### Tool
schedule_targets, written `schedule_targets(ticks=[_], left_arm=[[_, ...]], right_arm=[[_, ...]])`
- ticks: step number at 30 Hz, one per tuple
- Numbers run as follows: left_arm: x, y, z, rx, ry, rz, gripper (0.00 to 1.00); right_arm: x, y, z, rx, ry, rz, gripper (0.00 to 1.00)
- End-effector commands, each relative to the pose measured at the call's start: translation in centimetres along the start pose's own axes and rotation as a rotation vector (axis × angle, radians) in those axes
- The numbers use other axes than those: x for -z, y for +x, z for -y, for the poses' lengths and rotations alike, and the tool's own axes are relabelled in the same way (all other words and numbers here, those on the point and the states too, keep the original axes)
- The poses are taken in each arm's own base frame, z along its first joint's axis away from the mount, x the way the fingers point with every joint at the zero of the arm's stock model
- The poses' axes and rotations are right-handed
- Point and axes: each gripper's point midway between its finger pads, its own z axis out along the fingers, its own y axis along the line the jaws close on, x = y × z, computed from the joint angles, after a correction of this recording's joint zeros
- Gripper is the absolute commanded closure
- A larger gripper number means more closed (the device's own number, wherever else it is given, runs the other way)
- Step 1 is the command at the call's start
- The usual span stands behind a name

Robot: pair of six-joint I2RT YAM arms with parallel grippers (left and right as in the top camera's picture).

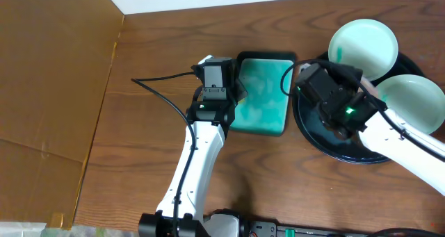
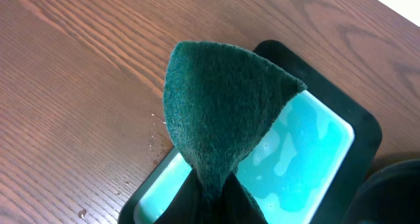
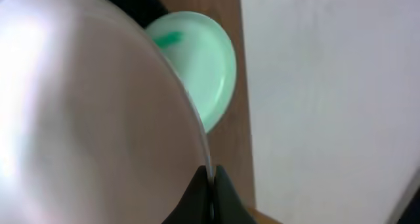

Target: Clean dirty plates on tray and stack at the side

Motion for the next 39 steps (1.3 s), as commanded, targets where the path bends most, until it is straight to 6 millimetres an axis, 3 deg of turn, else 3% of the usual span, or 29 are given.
schedule_targets(ticks=[1,2,5,8,9,12,17,19,23,27,28,31,35,38,39], left_arm=[[0.0,-0.1,-0.2,0.013,-0.005,0.002,0.93],[0.0,-0.1,-0.2,0.013,-0.005,0.003,0.93],[0.0,-0.1,-0.2,0.013,-0.005,0.003,0.93],[0.0,0.0,-0.2,0.012,-0.006,0.001,0.93],[0.0,0.0,-0.3,0.011,-0.008,-0.003,0.93],[0.0,0.1,-0.3,0.01,-0.01,-0.006,0.93],[0.0,0.1,-0.3,0.01,-0.01,-0.005,0.93],[0.0,0.1,-0.3,0.01,-0.01,-0.005,0.93],[0.0,0.1,-0.3,0.01,-0.01,-0.005,0.93],[0.0,0.1,-0.3,0.01,-0.01,-0.006,0.93],[0.0,0.2,-0.3,0.01,-0.01,-0.006,0.93],[0.0,0.2,-0.3,0.01,-0.01,-0.006,0.93],[0.0,0.2,-0.3,0.01,-0.01,-0.006,0.93],[0.0,0.2,-0.3,0.01,-0.01,-0.006,0.93],[0.0,0.2,-0.3,0.01,-0.01,-0.006,0.93]], right_arm=[[0.6,1.5,4.8,-0.159,0.212,-0.09,0.99],[0.5,1.9,5.5,-0.181,0.242,-0.103,0.99],[-1.2,1.8,4.7,-0.274,0.134,-0.038,0.99],[-4.3,1.9,2.9,-0.598,-0.162,0.09,0.99],[-5.4,2.7,3.0,-0.758,-0.265,0.115,0.99],[-7.2,5.2,4.1,-0.995,-0.423,0.149,0.99],[-9.3,13.2,7.6,-1.353,-0.625,0.216,0.99],[-10.5,17.6,8.5,-1.471,-0.627,0.2,0.99],[-14.0,26.3,7.7,-1.678,-0.516,0.018,0.98],[-16.1,31.8,6.0,-1.846,-0.5,-0.067,0.99],[-17.1,34.0,5.0,-1.88,-0.484,-0.1,0.99],[-18.7,37.2,3.2,-1.932,-0.462,-0.149,0.99],[-19.8,39.3,1.4,-1.965,-0.451,-0.193,0.98],[-20.1,40.0,1.7,-1.969,-0.429,-0.18,0.84],[-20.0,40.1,2.2,-1.968,-0.419,-0.17,0.65]])
